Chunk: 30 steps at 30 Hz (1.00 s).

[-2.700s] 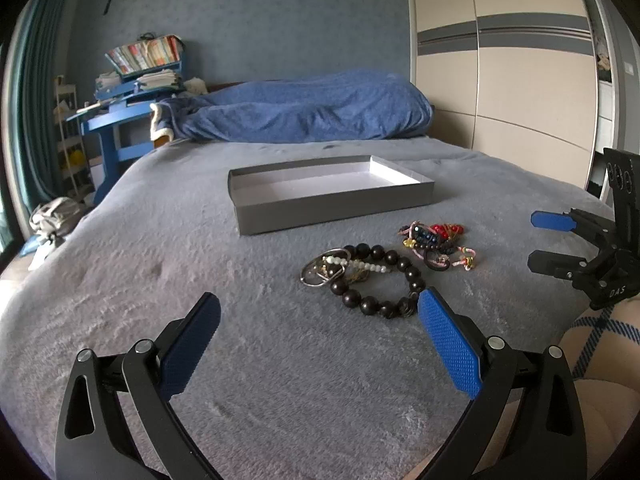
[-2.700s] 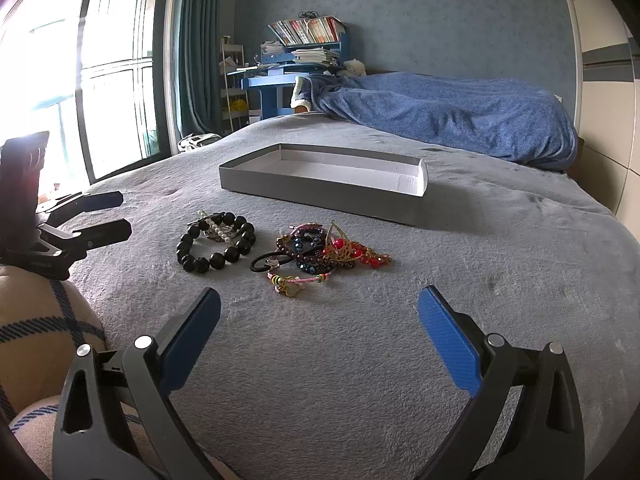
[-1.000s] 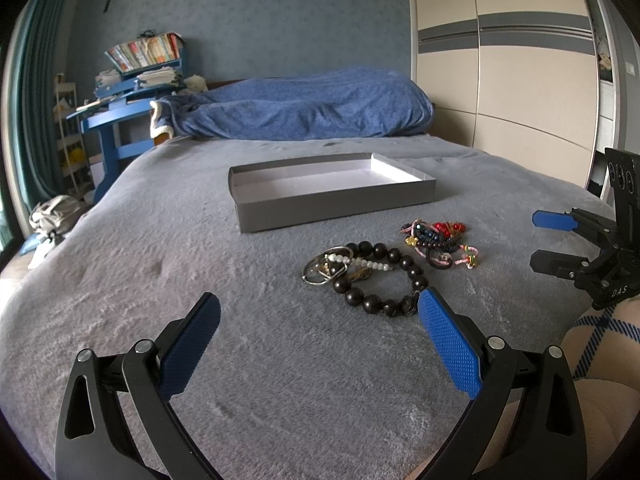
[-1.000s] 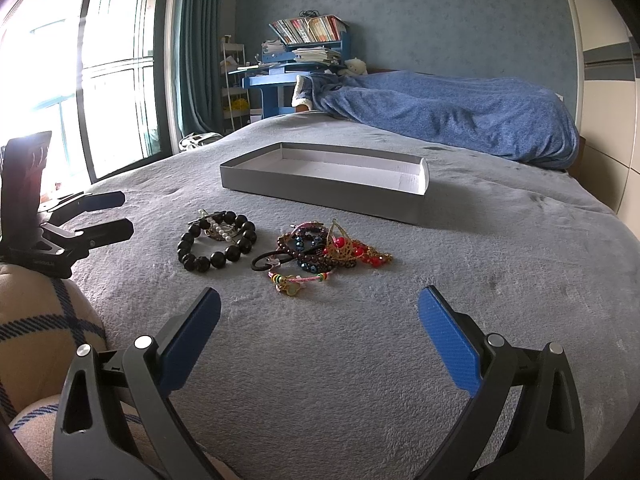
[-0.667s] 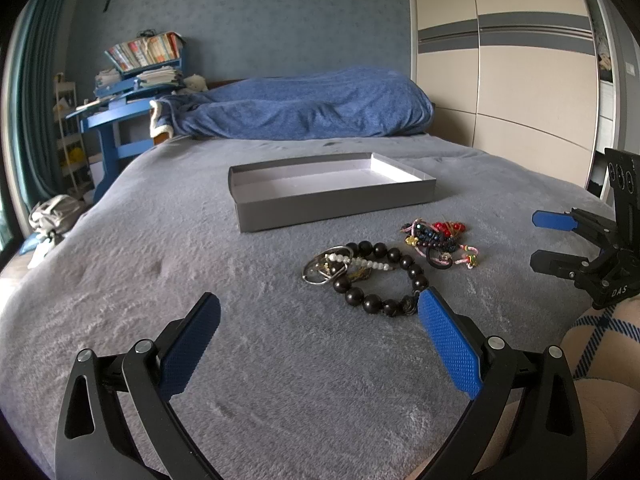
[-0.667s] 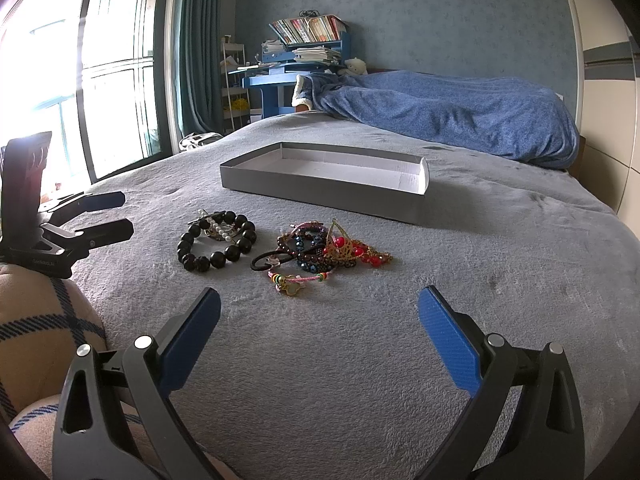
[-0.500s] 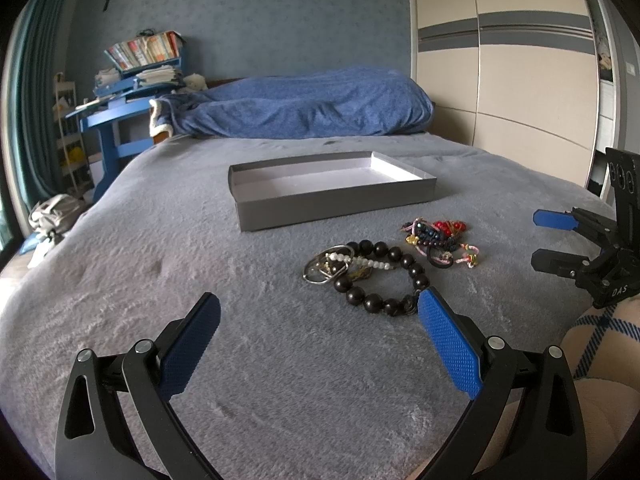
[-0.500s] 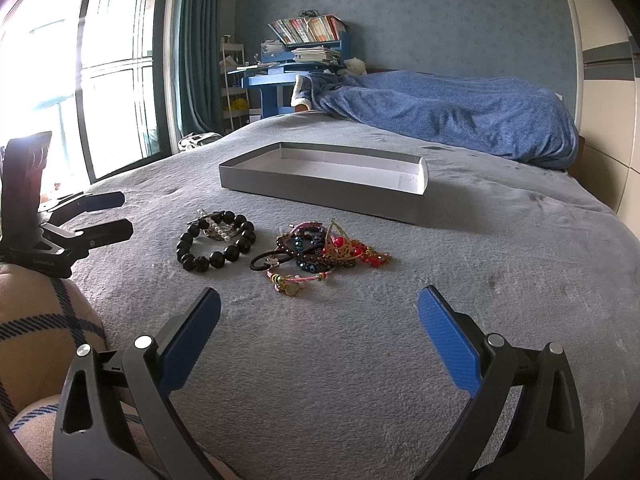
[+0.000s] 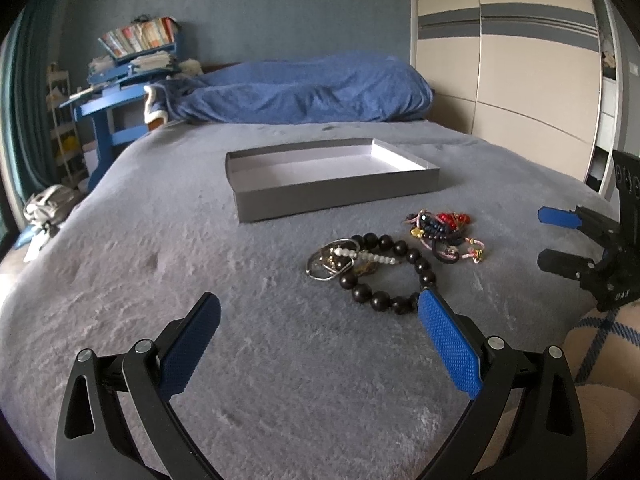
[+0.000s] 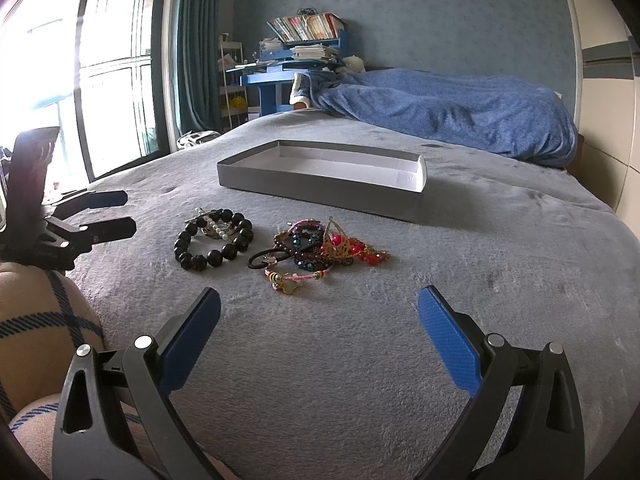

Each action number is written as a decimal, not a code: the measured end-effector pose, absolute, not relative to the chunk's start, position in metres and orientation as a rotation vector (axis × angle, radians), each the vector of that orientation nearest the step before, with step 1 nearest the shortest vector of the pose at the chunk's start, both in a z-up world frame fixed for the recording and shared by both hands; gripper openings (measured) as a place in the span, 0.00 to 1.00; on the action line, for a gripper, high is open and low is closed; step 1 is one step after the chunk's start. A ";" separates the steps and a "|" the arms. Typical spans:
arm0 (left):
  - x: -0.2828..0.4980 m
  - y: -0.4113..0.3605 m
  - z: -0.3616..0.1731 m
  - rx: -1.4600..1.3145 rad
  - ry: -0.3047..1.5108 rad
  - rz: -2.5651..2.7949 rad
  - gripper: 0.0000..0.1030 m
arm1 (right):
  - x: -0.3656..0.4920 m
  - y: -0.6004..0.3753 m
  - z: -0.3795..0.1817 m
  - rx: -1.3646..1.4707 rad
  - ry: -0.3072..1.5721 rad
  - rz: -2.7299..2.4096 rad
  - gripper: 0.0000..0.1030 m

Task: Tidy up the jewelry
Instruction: 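Lower the left gripper onto the silver ring and close on it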

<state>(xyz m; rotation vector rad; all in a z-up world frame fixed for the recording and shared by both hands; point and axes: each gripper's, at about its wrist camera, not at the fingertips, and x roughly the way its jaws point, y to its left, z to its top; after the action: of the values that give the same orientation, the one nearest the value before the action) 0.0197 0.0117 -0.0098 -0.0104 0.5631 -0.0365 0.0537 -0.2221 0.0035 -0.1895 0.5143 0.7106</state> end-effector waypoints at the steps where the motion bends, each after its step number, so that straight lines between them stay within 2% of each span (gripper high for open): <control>1: 0.022 0.012 -0.009 -0.013 0.573 -0.041 0.95 | 0.055 -0.222 0.004 -0.190 0.514 0.710 0.95; 12: 0.060 0.018 -0.006 -0.086 0.687 -0.078 0.91 | 0.070 -0.228 0.005 -0.161 0.578 0.718 0.95; 24: 0.114 0.022 -0.019 -0.177 0.861 -0.124 0.67 | 0.079 -0.226 0.007 -0.145 0.607 0.726 0.95; 28: 0.122 0.030 -0.022 -0.264 0.878 -0.151 0.63 | 0.080 -0.225 0.011 -0.149 0.601 0.730 0.95; 30: 0.123 0.033 -0.023 -0.286 0.876 -0.160 0.58 | 0.080 -0.224 0.012 -0.152 0.598 0.733 0.95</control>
<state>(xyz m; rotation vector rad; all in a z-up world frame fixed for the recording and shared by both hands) 0.1232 0.0333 -0.0229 -0.2856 0.8759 -0.1599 0.0799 -0.2235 0.0124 -0.1516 0.5978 0.7330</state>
